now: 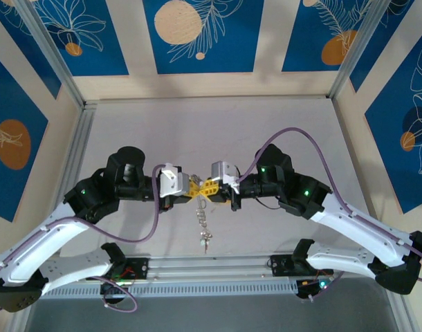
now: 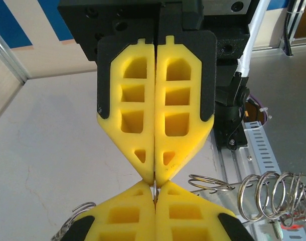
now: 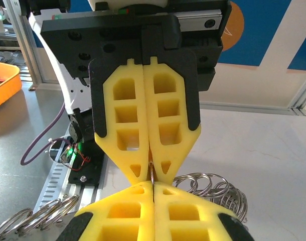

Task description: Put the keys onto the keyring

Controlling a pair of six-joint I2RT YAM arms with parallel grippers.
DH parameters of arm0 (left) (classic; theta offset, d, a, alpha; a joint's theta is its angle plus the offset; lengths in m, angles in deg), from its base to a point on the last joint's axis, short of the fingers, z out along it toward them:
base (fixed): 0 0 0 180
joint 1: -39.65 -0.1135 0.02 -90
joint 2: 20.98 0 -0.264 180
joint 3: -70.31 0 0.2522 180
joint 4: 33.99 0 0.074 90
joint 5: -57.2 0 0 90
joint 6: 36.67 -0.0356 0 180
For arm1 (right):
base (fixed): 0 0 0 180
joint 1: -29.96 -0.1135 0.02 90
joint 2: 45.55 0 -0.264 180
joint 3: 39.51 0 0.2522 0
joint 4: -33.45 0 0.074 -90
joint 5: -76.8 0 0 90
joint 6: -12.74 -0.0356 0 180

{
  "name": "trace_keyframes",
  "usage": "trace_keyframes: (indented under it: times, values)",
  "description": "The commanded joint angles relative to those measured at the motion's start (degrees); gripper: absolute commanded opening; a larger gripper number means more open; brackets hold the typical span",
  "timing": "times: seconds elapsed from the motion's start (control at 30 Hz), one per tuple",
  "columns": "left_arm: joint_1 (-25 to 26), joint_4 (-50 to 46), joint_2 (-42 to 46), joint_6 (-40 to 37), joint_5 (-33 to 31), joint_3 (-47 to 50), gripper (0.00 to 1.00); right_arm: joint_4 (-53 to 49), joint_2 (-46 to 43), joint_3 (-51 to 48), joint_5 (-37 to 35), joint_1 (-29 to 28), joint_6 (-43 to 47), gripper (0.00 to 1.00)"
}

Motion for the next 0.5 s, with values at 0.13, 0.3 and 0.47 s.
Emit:
trace_keyframes:
  times: [0.13, 0.3, 0.47]
  values:
    - [-1.15, 0.20, 1.29, -0.69, -2.20, 1.96, 0.00, 4.45, -5.40, -2.55, -0.83, 1.97, -3.50, 0.27]
    - [-2.00, 1.35, 1.59, -0.29, -1.22, 2.31, 0.00, 3.83, -7.69, -4.25, -1.55, 3.70, -5.86, 0.31]
    - [-2.41, 1.53, 2.17, -0.33, -0.37, 2.63, 0.00, 1.07, -9.70, -8.41, -8.16, 6.49, -12.96, 0.39]
